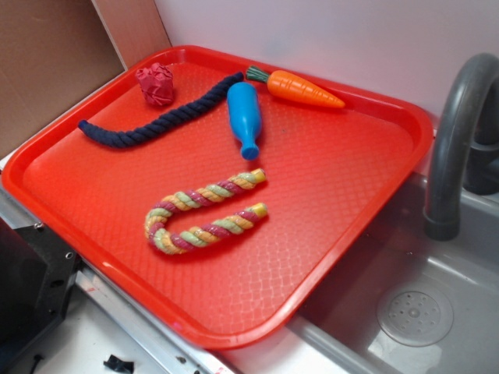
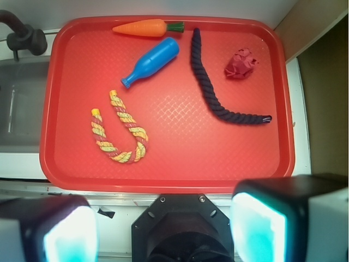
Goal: Grab the red paper.
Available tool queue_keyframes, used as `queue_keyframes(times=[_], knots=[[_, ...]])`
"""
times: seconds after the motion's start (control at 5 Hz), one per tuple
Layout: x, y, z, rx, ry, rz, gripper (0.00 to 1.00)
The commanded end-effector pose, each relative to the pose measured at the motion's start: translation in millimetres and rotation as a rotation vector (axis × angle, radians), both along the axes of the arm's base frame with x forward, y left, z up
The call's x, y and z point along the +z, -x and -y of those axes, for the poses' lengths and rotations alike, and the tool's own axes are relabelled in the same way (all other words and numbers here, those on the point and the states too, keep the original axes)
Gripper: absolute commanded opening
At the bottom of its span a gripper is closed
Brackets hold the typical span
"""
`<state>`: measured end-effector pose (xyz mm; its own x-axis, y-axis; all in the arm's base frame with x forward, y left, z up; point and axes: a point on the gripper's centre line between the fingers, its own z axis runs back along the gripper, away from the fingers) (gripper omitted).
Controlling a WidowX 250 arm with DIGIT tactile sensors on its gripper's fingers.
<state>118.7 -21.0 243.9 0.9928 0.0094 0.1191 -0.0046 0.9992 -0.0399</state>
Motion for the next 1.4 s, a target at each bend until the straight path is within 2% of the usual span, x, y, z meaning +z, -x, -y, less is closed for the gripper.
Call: queue_keyframes(times=[0.0,0.2,0.4,0.6,0.8,1.0,1.2], knots=[[0.0,0.0,0.0,0.000,0.000,0.000,1.00],[-9.8,-14.5,-13.4,0.252,-0.085,0.052,1.00],[-26.4,-29.2,-29.3,0.505,-0.066,0.142,1.00],[-52.0,-55.6,-55.4,0.758,-0.042,0.271,1.00],[-75.0,-83.9,-82.9,0.894,-0.052,0.369,1.00],[-97.1,-110.3,-102.4,0.931,-0.047,0.382,1.00],[-119.9,-132.0,-123.7,0.951,-0.045,0.353,1.00]])
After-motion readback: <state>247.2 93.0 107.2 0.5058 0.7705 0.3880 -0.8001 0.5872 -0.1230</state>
